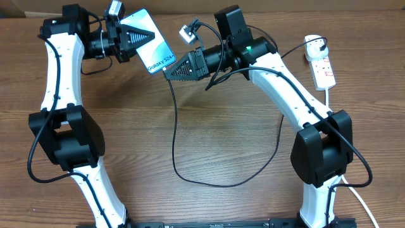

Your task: Plug charger to phone and switch on socket

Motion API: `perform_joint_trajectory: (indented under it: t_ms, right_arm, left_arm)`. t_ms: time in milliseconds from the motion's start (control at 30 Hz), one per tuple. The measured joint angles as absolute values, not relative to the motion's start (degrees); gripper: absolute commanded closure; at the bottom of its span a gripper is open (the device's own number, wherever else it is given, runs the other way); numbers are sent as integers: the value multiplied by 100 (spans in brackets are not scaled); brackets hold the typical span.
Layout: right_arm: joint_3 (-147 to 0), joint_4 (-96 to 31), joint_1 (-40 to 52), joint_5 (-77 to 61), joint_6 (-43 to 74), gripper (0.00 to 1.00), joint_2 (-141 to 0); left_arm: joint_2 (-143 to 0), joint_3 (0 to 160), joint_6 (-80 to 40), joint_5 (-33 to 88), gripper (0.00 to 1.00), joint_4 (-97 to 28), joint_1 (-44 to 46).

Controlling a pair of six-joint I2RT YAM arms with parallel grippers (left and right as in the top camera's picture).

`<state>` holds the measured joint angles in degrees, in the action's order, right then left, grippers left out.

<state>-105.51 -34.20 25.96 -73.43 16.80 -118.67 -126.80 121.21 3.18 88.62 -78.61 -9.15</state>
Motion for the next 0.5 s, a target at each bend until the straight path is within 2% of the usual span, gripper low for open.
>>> perform_joint_trajectory:
  t_ms: [500]
  right_arm:
    - [-10551,-3402,2593,-7347,1800,96,-11867]
  left_arm:
    - [-12680,12121,537,8871,96,-8040,-926]
